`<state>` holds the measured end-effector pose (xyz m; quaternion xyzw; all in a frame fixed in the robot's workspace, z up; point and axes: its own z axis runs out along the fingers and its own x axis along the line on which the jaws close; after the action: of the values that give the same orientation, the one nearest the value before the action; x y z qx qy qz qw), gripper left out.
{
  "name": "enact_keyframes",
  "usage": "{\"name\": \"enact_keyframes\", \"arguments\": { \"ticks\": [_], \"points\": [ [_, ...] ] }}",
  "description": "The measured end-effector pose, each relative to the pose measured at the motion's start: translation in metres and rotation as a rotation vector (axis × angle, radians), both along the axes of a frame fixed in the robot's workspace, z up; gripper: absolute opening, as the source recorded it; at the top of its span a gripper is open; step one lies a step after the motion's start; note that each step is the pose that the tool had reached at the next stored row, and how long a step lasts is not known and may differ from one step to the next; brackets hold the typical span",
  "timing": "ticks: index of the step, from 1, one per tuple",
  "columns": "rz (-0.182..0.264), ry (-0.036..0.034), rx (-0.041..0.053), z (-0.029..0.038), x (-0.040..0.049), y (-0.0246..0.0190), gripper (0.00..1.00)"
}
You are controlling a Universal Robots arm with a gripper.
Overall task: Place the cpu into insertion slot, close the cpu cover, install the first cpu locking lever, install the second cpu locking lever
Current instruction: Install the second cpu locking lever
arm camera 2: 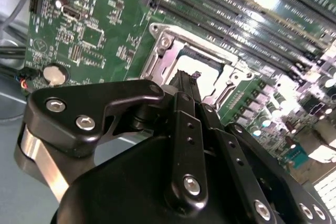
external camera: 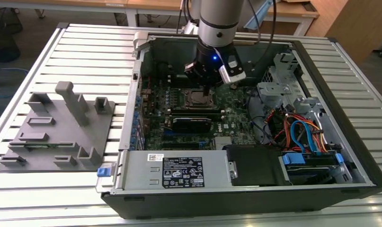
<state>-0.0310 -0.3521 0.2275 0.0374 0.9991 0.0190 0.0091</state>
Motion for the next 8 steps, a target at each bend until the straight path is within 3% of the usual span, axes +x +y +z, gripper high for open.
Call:
{"name": "enact_keyframes", "arguments": {
  "ticks": [4, 8],
  "points": [
    [0.002, 0.0, 0.0001, 0.0, 0.0, -0.0058, 0.1],
    [0.038, 0.0, 0.0, -0.0001, 0.0, -0.0061, 0.1]
  ]
}}
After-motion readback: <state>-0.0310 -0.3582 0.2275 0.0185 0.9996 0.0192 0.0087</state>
